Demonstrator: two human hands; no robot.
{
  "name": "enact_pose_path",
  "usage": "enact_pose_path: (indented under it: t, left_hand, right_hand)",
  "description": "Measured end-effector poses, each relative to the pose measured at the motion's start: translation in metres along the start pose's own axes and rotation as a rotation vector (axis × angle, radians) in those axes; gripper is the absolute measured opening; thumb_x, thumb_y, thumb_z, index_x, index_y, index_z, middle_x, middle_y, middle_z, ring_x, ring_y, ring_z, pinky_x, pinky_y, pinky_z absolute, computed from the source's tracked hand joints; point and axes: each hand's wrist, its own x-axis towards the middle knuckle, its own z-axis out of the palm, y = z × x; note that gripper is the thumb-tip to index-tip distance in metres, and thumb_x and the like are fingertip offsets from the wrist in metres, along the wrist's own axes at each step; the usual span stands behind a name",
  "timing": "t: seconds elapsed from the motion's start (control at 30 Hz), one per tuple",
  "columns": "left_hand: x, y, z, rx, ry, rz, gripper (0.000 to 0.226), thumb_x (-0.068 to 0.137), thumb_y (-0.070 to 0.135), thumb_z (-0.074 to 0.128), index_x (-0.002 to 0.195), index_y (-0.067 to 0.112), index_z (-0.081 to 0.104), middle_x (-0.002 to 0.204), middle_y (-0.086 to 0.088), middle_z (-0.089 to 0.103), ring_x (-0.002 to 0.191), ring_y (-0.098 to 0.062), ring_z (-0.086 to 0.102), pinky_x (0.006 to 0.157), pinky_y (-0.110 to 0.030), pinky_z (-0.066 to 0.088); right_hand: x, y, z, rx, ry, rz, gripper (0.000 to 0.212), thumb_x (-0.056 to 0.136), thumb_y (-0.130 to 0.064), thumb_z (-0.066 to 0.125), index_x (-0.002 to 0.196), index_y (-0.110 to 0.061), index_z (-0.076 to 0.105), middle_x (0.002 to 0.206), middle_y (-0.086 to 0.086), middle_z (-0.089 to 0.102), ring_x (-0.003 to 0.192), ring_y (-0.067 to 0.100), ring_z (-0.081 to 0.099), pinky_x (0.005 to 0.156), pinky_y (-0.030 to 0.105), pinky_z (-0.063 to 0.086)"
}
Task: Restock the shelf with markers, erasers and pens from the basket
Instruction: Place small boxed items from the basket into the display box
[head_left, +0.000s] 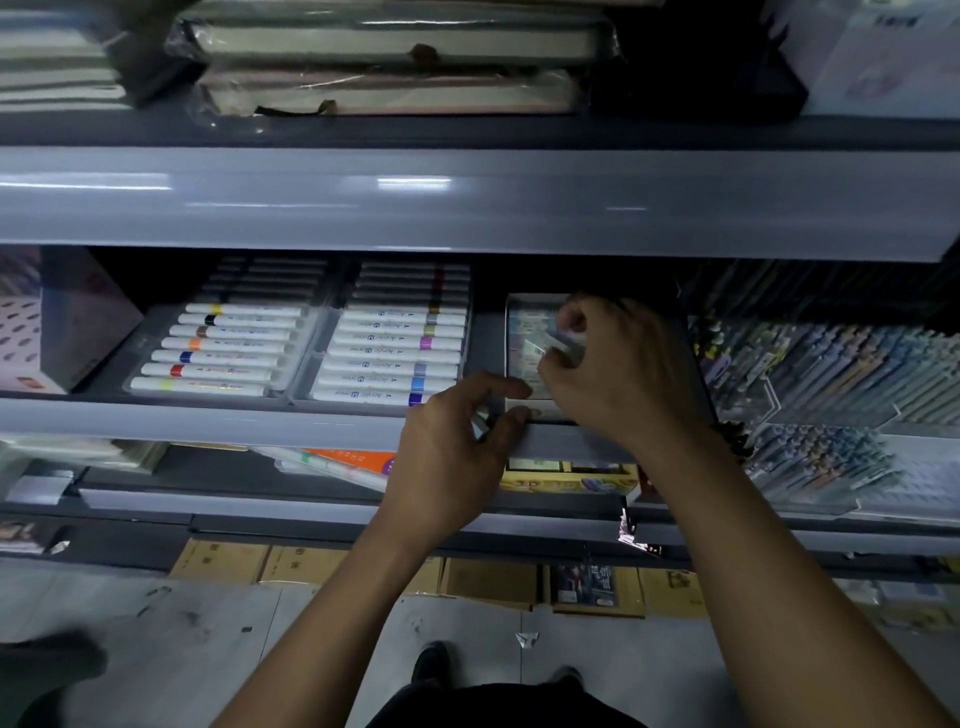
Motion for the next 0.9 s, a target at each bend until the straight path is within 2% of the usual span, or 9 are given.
enact_pose_path:
  t: [0.13,0.3,0.4,0.47,0.57,0.63,0.73,0.8,0.9]
  left_hand:
    - [0.000,0.001,0.000,-0.016,-0.005,-0.002,0.019,0.099,0.023,0.072,0.117,0.029,0.074,0.093,0.020,0.068,0.089,0.003,0.063,0.067,-0.006,0.044]
    - [0.001,0.000,0.000,-0.003,-0.018,0.008,0.019,0.099,0.023,0.072,0.117,0.029,0.074,0.101,0.013,0.072,0.093,0.003,0.063,0.068,-0.006,0.046]
    - [0.004,-0.001,-0.001,-0.043,-0.033,-0.019,0.016,0.100,0.023,0.070,0.115,0.028,0.075,0.106,0.014,0.074,0.095,0.002,0.064,0.071,-0.009,0.048]
    - [0.005,-0.002,-0.002,-0.224,-0.043,-0.110,0.013,0.102,0.020,0.069,0.109,0.026,0.076,0.101,0.014,0.075,0.084,0.000,0.066,0.067,-0.012,0.048]
    - [0.007,0.005,-0.005,-0.725,-0.113,-0.327,0.020,0.105,0.008,0.058,0.114,0.016,0.075,0.086,-0.005,0.069,0.064,-0.014,0.062,0.058,-0.024,0.047]
    - [0.008,0.011,-0.009,-0.995,-0.154,-0.409,0.031,0.103,-0.003,0.050,0.122,0.008,0.072,0.088,-0.014,0.063,0.070,-0.020,0.067,0.065,-0.029,0.055]
    - [0.009,0.018,-0.014,-1.292,-0.213,-0.444,0.046,0.096,-0.014,0.038,0.132,-0.001,0.062,0.101,-0.018,0.071,0.095,-0.030,0.076,0.085,-0.039,0.062]
    - [0.009,0.021,-0.015,-1.357,-0.235,-0.439,0.047,0.098,-0.013,0.031,0.137,-0.004,0.056,0.120,-0.029,0.071,0.114,-0.042,0.072,0.093,-0.046,0.061]
    - [0.007,0.024,-0.016,-1.348,-0.234,-0.437,0.042,0.104,-0.009,0.028,0.140,-0.005,0.050,0.128,-0.034,0.067,0.122,-0.044,0.068,0.096,-0.048,0.060]
  right_hand:
    - [0.001,0.003,0.001,-0.039,0.007,0.020,0.004,0.087,-0.025,0.070,0.082,-0.025,0.069,0.088,-0.006,0.070,0.080,0.016,0.063,0.066,0.026,0.039]
    - [0.013,-0.001,0.007,0.106,0.028,0.032,0.014,0.096,-0.025,0.070,0.089,-0.022,0.081,0.081,-0.006,0.077,0.070,0.013,0.069,0.062,0.028,0.056]
    - [0.011,0.004,0.012,0.127,0.034,0.023,0.014,0.097,-0.026,0.068,0.103,-0.023,0.081,0.092,-0.002,0.078,0.082,0.017,0.070,0.073,0.033,0.059]
    - [0.005,0.010,0.013,0.097,0.080,0.028,0.021,0.097,-0.028,0.068,0.115,-0.024,0.078,0.103,0.001,0.074,0.096,0.021,0.066,0.080,0.027,0.050]
    - [-0.010,0.015,0.012,0.172,0.154,0.036,0.017,0.096,-0.026,0.068,0.110,-0.024,0.077,0.106,-0.002,0.064,0.093,0.013,0.060,0.078,0.020,0.039]
    - [-0.020,0.016,0.009,0.263,0.170,-0.003,0.012,0.097,-0.021,0.067,0.105,-0.019,0.077,0.106,-0.003,0.061,0.089,0.010,0.059,0.076,0.018,0.041]
    - [-0.033,0.013,0.005,0.347,0.197,-0.058,0.012,0.099,-0.015,0.064,0.102,-0.014,0.076,0.103,-0.002,0.062,0.088,0.012,0.062,0.077,0.024,0.050]
    - [-0.041,0.009,0.004,0.415,0.187,-0.085,0.012,0.100,-0.014,0.063,0.102,-0.012,0.075,0.102,-0.002,0.062,0.089,0.012,0.063,0.078,0.031,0.053]
    - [-0.050,0.002,0.003,0.471,0.178,-0.127,0.014,0.099,-0.014,0.061,0.102,-0.010,0.073,0.102,-0.001,0.061,0.091,0.012,0.063,0.078,0.032,0.053]
